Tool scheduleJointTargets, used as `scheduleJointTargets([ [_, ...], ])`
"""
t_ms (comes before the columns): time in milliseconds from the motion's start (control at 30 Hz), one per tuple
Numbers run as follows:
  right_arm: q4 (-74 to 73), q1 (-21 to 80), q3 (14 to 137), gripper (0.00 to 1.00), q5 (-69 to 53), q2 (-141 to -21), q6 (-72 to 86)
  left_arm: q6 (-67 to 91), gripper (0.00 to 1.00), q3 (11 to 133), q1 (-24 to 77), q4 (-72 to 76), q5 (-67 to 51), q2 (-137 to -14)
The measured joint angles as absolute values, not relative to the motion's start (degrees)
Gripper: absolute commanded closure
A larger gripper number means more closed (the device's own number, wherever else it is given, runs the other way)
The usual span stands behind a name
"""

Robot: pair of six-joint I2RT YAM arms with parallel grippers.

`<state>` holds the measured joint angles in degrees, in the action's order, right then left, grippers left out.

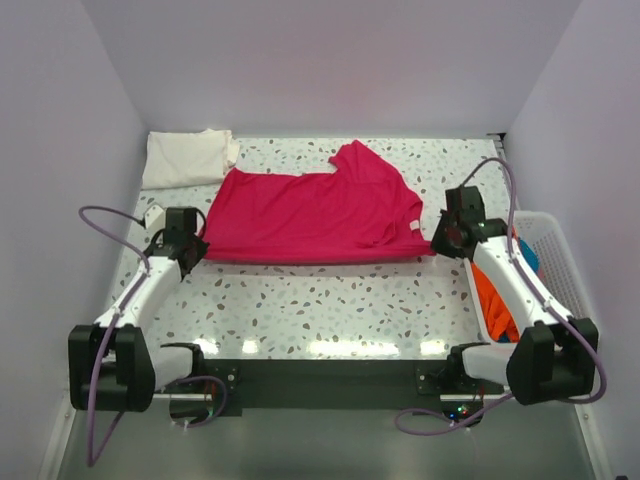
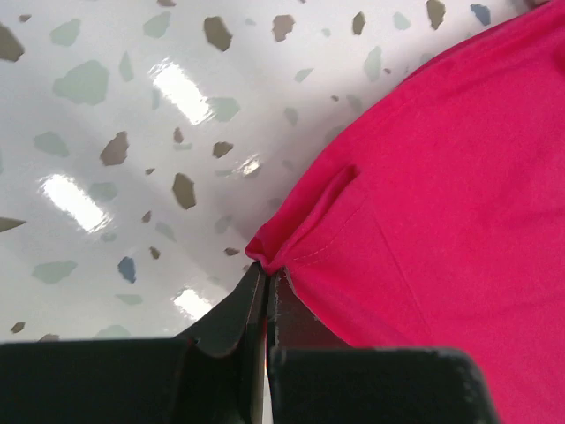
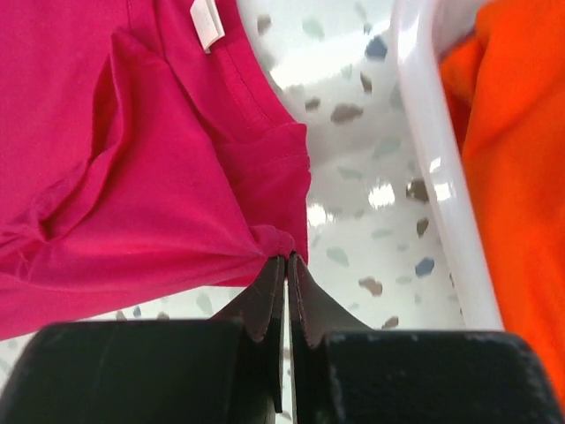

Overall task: Fold and stack the t-shirts
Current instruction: Fold the tshirt

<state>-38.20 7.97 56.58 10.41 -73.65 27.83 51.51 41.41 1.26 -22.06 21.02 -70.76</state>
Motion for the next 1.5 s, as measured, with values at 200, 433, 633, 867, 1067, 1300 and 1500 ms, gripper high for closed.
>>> scheduleJointTargets([
  [200, -42.0, 7.8, 47.9, 0.58, 6.9, -62.4, 30.6, 51.7, 0.69, 34.0, 1.1, -25.9, 21.3, -61.9],
  [433, -43.7, 7.9, 47.0, 0.48, 6.6, -56.0, 30.0, 51.2, 0.4, 32.5, 0.8, -28.3, 21.2, -55.4],
  [633, -41.2, 20.0, 48.6, 0.49, 9.7, -61.7, 30.7, 46.3, 0.43, 34.2, 0.8, -23.3, 13.7, -54.7],
  [867, -32.3, 31.5, 48.9, 0.49, 12.3, -75.5, 33.5, 41.3, 0.42, 36.2, 14.7, -15.5, 9.6, -60.9],
  [1067, -24.9, 31.8, 48.9, 0.49, 13.2, -82.0, 34.7, 39.9, 0.42, 36.3, 25.8, -9.4, 8.1, -66.8],
  [1300, -20.8, 31.8, 49.5, 0.48, 14.1, -88.1, 36.1, 37.7, 0.41, 39.3, 36.2, -3.3, 7.0, -75.0],
  [1500, -18.5, 31.8, 49.5, 0.5, 14.0, -88.7, 37.3, 35.9, 0.42, 40.9, 42.3, 3.0, 5.4, -80.2],
])
